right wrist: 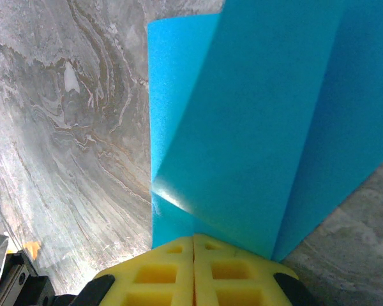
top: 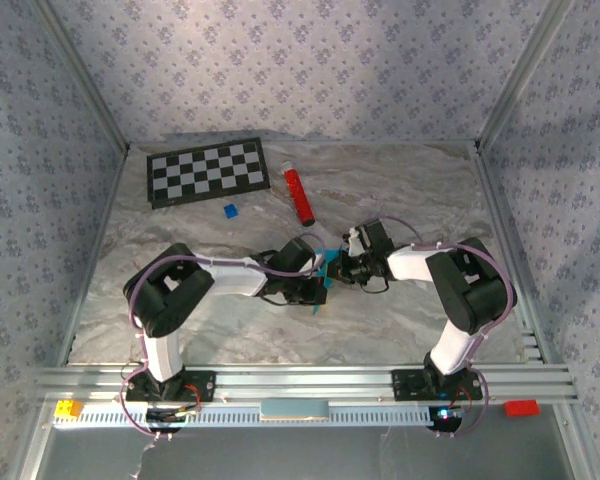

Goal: Fold a paper plane with a square sheet of paper (pick it up from the middle)
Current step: Fold the wing for the fifth time at the center of the table.

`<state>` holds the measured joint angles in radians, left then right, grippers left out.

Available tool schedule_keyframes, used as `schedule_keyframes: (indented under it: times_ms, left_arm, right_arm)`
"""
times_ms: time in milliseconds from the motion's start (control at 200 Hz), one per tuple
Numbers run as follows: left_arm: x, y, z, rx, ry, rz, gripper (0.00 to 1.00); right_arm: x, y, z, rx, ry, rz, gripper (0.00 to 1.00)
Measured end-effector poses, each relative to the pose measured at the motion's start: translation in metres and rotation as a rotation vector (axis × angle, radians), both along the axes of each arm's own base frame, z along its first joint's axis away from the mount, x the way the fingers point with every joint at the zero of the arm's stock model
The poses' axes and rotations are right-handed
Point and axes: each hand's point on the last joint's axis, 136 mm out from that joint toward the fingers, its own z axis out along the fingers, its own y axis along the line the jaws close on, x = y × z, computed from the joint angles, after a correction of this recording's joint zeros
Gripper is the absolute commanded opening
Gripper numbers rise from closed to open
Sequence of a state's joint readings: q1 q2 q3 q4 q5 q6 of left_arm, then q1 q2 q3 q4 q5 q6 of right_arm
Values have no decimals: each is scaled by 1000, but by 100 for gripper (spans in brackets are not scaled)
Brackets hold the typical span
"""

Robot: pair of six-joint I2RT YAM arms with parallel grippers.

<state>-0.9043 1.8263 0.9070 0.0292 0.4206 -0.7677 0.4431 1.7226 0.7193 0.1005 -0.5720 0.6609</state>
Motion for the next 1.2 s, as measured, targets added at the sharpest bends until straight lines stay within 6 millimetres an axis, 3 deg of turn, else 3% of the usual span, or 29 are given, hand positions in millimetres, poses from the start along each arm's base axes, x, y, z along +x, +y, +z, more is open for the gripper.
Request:
schedule_keyframes:
  times_ms: [1199]
  left_arm:
    - [-58, 53, 0, 50, -26, 4, 0]
  right_arm:
    - [-5, 3, 0, 6, 24, 15, 6]
